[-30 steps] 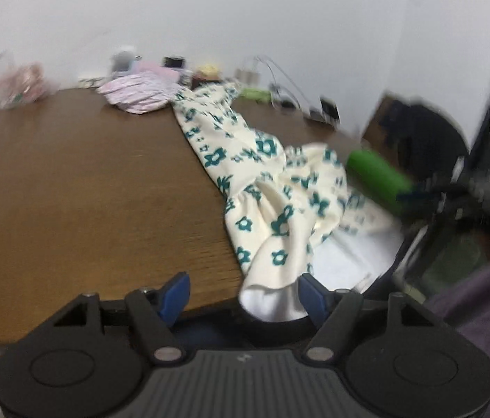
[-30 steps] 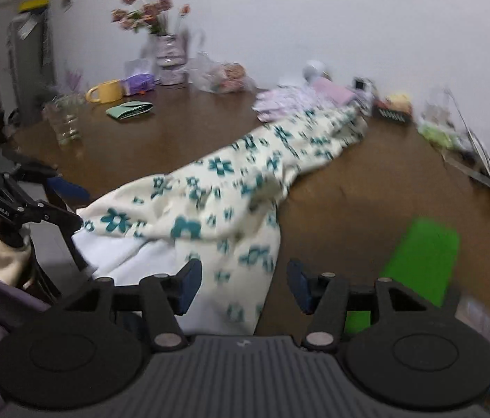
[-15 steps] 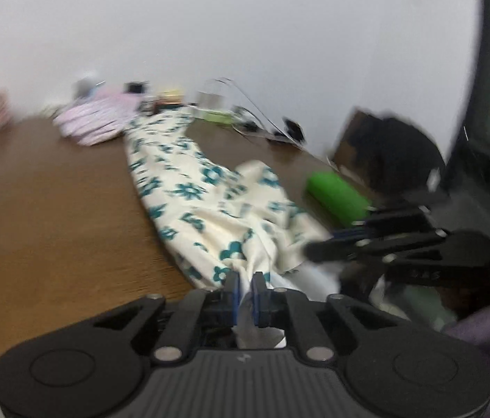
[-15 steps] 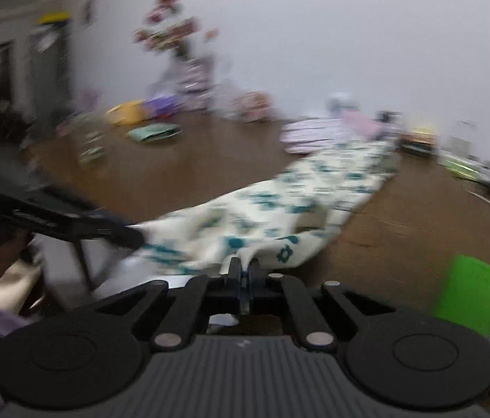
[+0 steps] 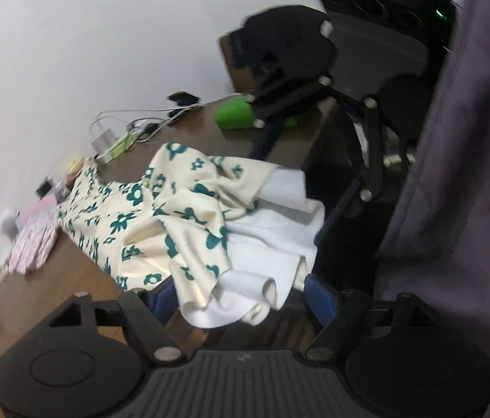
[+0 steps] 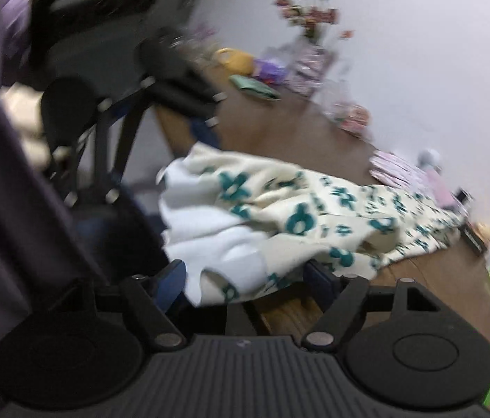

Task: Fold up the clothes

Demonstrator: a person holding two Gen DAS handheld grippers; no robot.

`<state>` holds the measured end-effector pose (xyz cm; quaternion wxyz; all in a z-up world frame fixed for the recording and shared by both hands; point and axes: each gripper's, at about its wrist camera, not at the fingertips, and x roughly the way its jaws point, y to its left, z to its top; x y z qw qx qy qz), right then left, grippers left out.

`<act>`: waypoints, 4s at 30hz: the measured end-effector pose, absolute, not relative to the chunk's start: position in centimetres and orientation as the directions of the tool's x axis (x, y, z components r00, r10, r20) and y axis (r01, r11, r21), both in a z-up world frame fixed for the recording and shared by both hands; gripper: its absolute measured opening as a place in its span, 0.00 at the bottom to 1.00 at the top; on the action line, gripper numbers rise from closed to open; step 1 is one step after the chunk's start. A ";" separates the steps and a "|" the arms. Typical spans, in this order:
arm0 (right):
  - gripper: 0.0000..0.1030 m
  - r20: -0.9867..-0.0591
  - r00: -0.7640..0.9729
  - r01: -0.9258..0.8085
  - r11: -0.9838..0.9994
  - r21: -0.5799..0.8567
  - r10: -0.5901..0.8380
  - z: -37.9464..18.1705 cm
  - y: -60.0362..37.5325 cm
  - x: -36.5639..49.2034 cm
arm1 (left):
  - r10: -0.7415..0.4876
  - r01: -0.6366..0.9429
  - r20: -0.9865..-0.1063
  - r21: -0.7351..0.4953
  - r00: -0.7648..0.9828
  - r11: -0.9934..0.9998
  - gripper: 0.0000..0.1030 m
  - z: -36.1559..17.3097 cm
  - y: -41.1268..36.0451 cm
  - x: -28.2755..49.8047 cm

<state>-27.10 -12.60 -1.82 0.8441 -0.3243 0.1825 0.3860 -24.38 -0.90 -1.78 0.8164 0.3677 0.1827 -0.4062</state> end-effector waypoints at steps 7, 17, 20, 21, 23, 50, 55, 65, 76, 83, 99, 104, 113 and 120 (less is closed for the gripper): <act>0.73 -0.521 0.640 -0.762 0.384 -0.521 0.564 -3.1 -11.3 -27.2 | -0.518 0.803 -0.616 0.504 0.593 0.320 0.39 -1.9 -0.9 -23.6; 0.04 -0.519 0.527 -0.849 0.437 -0.295 0.673 -0.7 -13.4 -26.1 | -0.586 0.881 -0.660 0.303 0.470 0.365 0.08 0.9 0.5 -22.7; 0.04 -0.505 0.417 -0.899 0.424 -0.107 0.755 1.4 -15.5 -25.9 | -0.685 0.931 -0.643 0.135 0.342 0.338 0.08 3.6 1.6 -23.1; 0.04 -0.483 0.386 -0.908 0.417 -0.048 0.786 2.2 -16.5 -26.0 | -0.727 0.939 -0.610 0.088 0.315 0.333 0.08 4.6 2.0 -23.2; 0.04 -0.413 0.336 -0.914 0.399 0.075 0.847 4.0 -18.7 -25.9 | -0.805 0.941 -0.518 0.000 0.289 0.337 0.08 6.6 3.0 -22.3; 0.49 -0.537 0.731 -0.351 0.907 0.234 0.421 3.3 -19.2 -13.7 | -0.510 0.492 -0.508 -0.183 0.694 0.851 0.71 4.5 0.1 -10.7; 0.57 -0.496 0.767 -0.303 0.911 0.279 0.407 3.2 -19.5 -14.7 | -0.510 0.457 -0.563 -0.246 0.650 0.855 0.25 2.3 -0.4 -10.2; 0.13 -0.486 0.724 -0.292 0.856 0.427 0.489 1.9 -20.9 -14.6 | -0.581 0.490 -0.594 -0.331 0.556 0.807 0.20 2.1 1.7 -12.9; 0.56 -0.473 0.741 -0.323 0.870 0.372 0.477 3.5 -20.6 -16.0 | -0.507 0.460 -0.542 -0.232 0.670 0.857 0.49 4.7 1.4 -11.0; 0.66 -0.472 0.767 -0.311 0.896 0.318 0.434 4.0 -19.9 -16.9 | -0.414 0.375 -0.541 -0.188 0.732 0.908 0.49 6.1 2.6 -11.7; 0.76 -0.421 0.811 -0.361 0.914 0.187 0.406 5.9 -18.4 -18.5 | -0.385 0.326 -0.624 -0.213 0.680 0.921 0.75 3.7 0.9 -12.1; 0.71 -0.468 0.771 -0.334 0.900 0.281 0.432 3.5 -18.5 -16.9 | -0.391 0.317 -0.653 -0.236 0.649 0.919 0.64 3.0 0.7 -11.6; 0.14 -0.411 0.727 -0.336 0.806 0.487 0.551 2.1 -20.8 -15.5 | -0.665 0.445 -0.434 -0.508 0.608 0.738 0.08 4.5 3.4 -12.5; 0.14 -0.316 0.701 -0.356 0.698 0.622 0.639 2.2 -22.7 -15.4 | -0.703 0.435 -0.419 -0.571 0.574 0.696 0.08 3.9 3.3 -11.6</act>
